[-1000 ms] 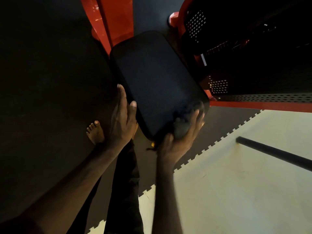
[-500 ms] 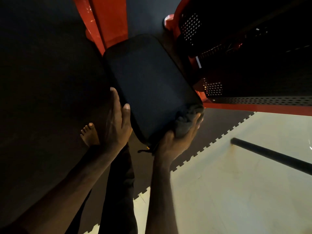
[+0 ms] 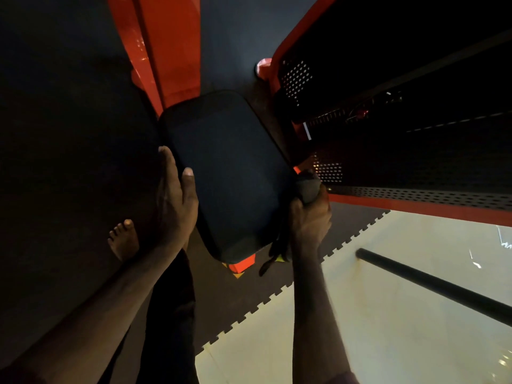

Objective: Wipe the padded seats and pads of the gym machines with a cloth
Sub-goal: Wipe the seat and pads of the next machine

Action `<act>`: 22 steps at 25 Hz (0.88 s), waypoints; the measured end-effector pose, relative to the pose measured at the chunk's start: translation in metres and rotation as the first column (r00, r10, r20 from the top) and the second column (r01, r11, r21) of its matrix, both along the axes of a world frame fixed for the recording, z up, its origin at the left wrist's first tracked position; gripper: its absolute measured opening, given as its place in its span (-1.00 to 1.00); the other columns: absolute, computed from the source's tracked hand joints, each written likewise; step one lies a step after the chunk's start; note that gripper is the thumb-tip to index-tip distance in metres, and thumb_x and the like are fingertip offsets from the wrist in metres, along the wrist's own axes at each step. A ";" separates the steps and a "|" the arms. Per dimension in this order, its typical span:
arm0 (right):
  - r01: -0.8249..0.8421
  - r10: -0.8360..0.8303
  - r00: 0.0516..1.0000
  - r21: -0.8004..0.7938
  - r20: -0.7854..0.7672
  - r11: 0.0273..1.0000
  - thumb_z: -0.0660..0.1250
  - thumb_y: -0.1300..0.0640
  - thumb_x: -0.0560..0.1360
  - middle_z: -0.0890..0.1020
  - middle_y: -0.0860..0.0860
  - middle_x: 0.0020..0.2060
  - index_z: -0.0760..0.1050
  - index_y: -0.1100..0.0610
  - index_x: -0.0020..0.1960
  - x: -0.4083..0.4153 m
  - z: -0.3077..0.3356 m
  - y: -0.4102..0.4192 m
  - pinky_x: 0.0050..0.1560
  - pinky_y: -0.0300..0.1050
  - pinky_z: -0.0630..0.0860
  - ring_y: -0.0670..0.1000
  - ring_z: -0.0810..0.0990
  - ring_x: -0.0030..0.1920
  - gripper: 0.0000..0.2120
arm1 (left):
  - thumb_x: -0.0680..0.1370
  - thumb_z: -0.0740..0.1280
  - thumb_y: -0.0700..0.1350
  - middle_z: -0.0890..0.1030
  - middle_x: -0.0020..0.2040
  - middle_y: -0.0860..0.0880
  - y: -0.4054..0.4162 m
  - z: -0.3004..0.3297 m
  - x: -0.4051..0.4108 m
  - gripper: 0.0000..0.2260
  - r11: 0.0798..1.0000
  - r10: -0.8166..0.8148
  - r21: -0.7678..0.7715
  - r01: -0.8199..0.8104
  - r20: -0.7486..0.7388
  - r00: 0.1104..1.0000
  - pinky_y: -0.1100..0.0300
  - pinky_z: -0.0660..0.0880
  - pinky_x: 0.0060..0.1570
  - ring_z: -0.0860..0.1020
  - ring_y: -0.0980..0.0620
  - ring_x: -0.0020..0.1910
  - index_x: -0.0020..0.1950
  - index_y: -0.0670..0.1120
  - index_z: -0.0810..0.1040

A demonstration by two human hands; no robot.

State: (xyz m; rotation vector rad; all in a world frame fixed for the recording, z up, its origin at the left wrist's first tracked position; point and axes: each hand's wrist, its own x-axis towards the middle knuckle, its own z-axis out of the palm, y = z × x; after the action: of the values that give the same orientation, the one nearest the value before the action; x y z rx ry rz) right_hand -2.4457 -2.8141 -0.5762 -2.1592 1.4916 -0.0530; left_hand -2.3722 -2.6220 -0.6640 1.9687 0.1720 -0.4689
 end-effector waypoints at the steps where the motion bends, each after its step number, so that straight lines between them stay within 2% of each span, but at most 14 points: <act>1: -0.051 0.053 0.997 0.037 -0.057 0.998 0.28 -0.06 0.48 0.67 0.00 0.05 0.52 -0.05 0.32 0.009 0.002 -0.016 0.06 0.02 0.59 0.17 0.65 0.07 -0.59 | 0.79 0.12 -0.06 0.10 0.72 -0.16 -0.003 0.000 0.000 -0.45 1.000 0.011 0.000 -0.011 0.005 1.000 0.23 0.08 0.63 0.12 -0.05 0.69 0.73 -0.13 -0.01; 3: -0.112 0.127 0.988 0.154 -0.088 0.982 0.35 -0.04 0.59 0.59 -0.06 -0.17 0.54 0.05 0.15 0.026 0.006 -0.045 -0.19 -0.23 0.49 0.10 0.60 -0.13 -0.79 | 0.79 0.12 -0.08 0.10 0.71 -0.18 -0.008 -0.001 -0.003 -0.45 1.000 0.027 0.007 -0.027 0.031 0.999 0.17 0.08 0.65 0.11 -0.04 0.69 0.73 -0.15 -0.01; 4: -0.133 0.149 0.987 0.201 -0.066 0.970 0.38 -0.07 0.60 0.58 -0.09 -0.21 0.54 0.08 0.09 0.029 0.006 -0.054 -0.23 -0.27 0.48 0.06 0.61 -0.16 -0.78 | 0.78 0.13 -0.10 0.10 0.71 -0.19 -0.009 -0.002 -0.003 -0.45 0.999 0.036 0.016 -0.037 0.039 0.999 0.17 0.08 0.65 0.11 -0.05 0.69 0.72 -0.16 0.00; 6: -0.139 0.144 0.990 0.255 -0.003 0.957 0.43 -0.12 0.59 0.69 -0.06 -0.12 0.62 0.10 0.11 0.018 0.005 -0.063 -0.15 -0.21 0.53 0.05 0.70 -0.05 -0.71 | 0.78 0.14 -0.12 0.11 0.71 -0.20 -0.010 -0.001 -0.001 -0.45 0.999 0.046 0.022 -0.047 0.031 0.998 0.18 0.07 0.65 0.12 -0.07 0.69 0.72 -0.18 0.02; 8: -0.113 0.112 0.993 0.322 0.024 0.940 0.44 -0.06 0.60 0.71 -0.05 0.01 0.65 0.04 0.19 -0.001 0.008 -0.065 -0.06 -0.14 0.57 0.04 0.70 0.08 -0.76 | 0.78 0.14 -0.11 0.12 0.71 -0.18 -0.010 0.001 0.006 -0.46 0.998 0.049 0.027 -0.049 0.001 0.999 0.39 -0.01 0.59 0.12 -0.06 0.69 0.72 -0.17 0.03; 10: -0.121 0.144 0.989 0.373 -0.034 0.920 0.44 -0.05 0.61 0.71 -0.03 0.04 0.65 0.03 0.20 0.006 0.012 -0.072 0.01 -0.07 0.61 0.06 0.69 0.11 -0.76 | 0.78 0.13 -0.09 0.14 0.70 -0.17 -0.010 0.000 0.022 -0.47 0.997 0.072 0.037 -0.071 -0.023 0.997 0.53 -0.07 0.49 0.13 -0.06 0.69 0.72 -0.16 0.05; 12: -0.195 0.244 0.967 0.409 -0.071 0.891 0.47 -0.11 0.57 0.73 -0.01 0.06 0.67 0.08 0.22 0.044 0.005 -0.081 0.11 -0.04 0.63 0.06 0.70 0.14 -0.67 | 0.78 0.12 -0.07 0.17 0.70 -0.17 -0.013 -0.004 0.036 -0.48 0.993 0.107 0.046 -0.105 -0.048 0.993 0.44 -0.02 0.55 0.16 -0.07 0.68 0.72 -0.15 0.07; 14: -0.224 0.305 0.941 0.404 -0.148 0.887 0.49 -0.27 0.48 0.71 0.02 0.11 0.64 0.11 0.28 0.089 -0.011 -0.081 0.20 -0.06 0.60 0.04 0.67 0.17 -0.45 | 0.79 0.11 -0.06 0.18 0.70 -0.16 -0.015 -0.008 0.041 -0.48 0.989 0.135 0.058 -0.133 -0.039 0.990 0.26 0.04 0.62 0.16 -0.06 0.68 0.72 -0.13 0.07; 16: -0.247 0.338 0.929 0.428 -0.151 0.869 0.48 -0.45 0.34 0.70 0.02 0.16 0.63 0.08 0.29 0.112 -0.030 -0.084 0.29 0.03 0.59 0.05 0.67 0.19 -0.25 | 0.79 0.10 -0.06 0.17 0.70 -0.13 -0.014 -0.012 0.040 -0.49 0.987 0.149 0.071 -0.147 -0.023 0.989 0.27 0.02 0.62 0.15 -0.02 0.68 0.72 -0.12 0.08; 18: -0.207 0.284 0.951 0.427 -0.124 0.880 0.52 -0.37 0.37 0.74 0.02 0.09 0.67 0.08 0.24 0.100 -0.032 -0.092 0.24 0.03 0.63 0.05 0.71 0.14 -0.35 | 0.79 0.11 -0.06 0.18 0.70 -0.11 -0.014 -0.012 0.039 -0.50 0.988 0.142 0.069 -0.140 -0.013 0.990 0.31 0.01 0.61 0.15 0.00 0.68 0.72 -0.13 0.10; 20: -0.173 0.271 0.952 0.477 -0.145 0.862 0.54 -0.23 0.47 0.75 0.00 0.04 0.69 0.08 0.21 0.071 -0.020 -0.100 0.11 -0.08 0.61 0.03 0.72 0.11 -0.52 | 0.78 0.12 -0.09 0.18 0.70 -0.11 -0.014 -0.008 0.041 -0.51 0.986 0.150 0.072 -0.148 -0.027 0.988 0.40 -0.02 0.58 0.15 -0.01 0.68 0.71 -0.15 0.12; 22: -0.136 0.270 0.946 0.534 -0.180 0.834 0.55 -0.32 0.40 0.75 -0.02 0.02 0.68 0.04 0.21 0.061 -0.019 -0.106 0.09 -0.07 0.61 0.04 0.72 0.07 -0.44 | 0.78 0.14 -0.13 0.19 0.69 -0.13 -0.015 -0.004 0.044 -0.52 0.983 0.165 0.081 -0.162 -0.029 0.986 0.54 -0.09 0.50 0.15 -0.02 0.68 0.69 -0.19 0.15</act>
State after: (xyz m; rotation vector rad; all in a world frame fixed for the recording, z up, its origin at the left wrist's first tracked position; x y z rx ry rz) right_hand -2.3849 -2.9204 -0.5952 -1.9022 1.2045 0.6482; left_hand -2.3277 -2.6373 -0.6678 2.0038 0.3770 -0.3951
